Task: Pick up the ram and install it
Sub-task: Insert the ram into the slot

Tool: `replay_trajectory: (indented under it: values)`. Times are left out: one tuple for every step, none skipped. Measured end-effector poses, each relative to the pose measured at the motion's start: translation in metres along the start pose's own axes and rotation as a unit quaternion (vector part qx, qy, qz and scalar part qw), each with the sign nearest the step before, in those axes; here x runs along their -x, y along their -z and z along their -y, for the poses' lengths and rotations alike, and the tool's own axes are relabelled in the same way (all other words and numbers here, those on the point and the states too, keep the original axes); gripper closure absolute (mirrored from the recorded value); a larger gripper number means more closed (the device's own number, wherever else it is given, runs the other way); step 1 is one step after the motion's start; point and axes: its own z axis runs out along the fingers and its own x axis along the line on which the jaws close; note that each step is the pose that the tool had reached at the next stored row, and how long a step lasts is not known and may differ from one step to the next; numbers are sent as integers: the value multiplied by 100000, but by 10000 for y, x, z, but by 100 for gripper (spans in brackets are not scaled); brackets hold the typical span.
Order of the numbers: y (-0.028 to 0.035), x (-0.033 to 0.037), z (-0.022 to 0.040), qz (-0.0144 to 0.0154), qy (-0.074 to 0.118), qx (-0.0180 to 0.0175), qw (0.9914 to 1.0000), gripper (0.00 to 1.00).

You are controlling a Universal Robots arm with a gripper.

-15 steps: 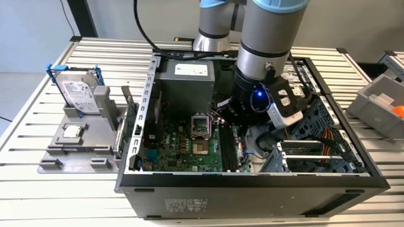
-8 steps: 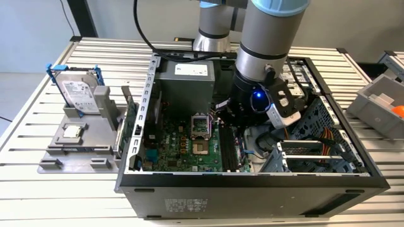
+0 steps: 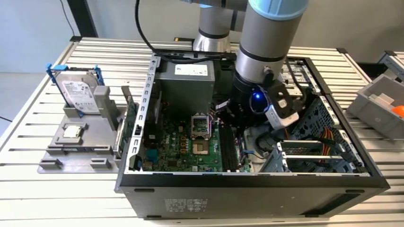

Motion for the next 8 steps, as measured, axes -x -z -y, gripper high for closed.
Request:
replay_trajectory:
  values:
    - [-17, 4, -1, -26, -585, -9, 99998, 100]
    - [-34, 5, -2, -52, -1240, -34, 99992, 100]
    - [-53, 5, -2, -78, -1869, -48, 99982, 100]
    - [-71, 6, -4, -99, -2342, -64, 99973, 100]
    - [-87, 7, -9, -105, -2499, -72, 99969, 100]
    - [-91, 7, -13, -92, -2501, -74, 99969, 100]
    - [-97, 7, -16, -47, -2497, -74, 99969, 100]
    - [-114, 5, -23, 18, -2501, -56, 99969, 100]
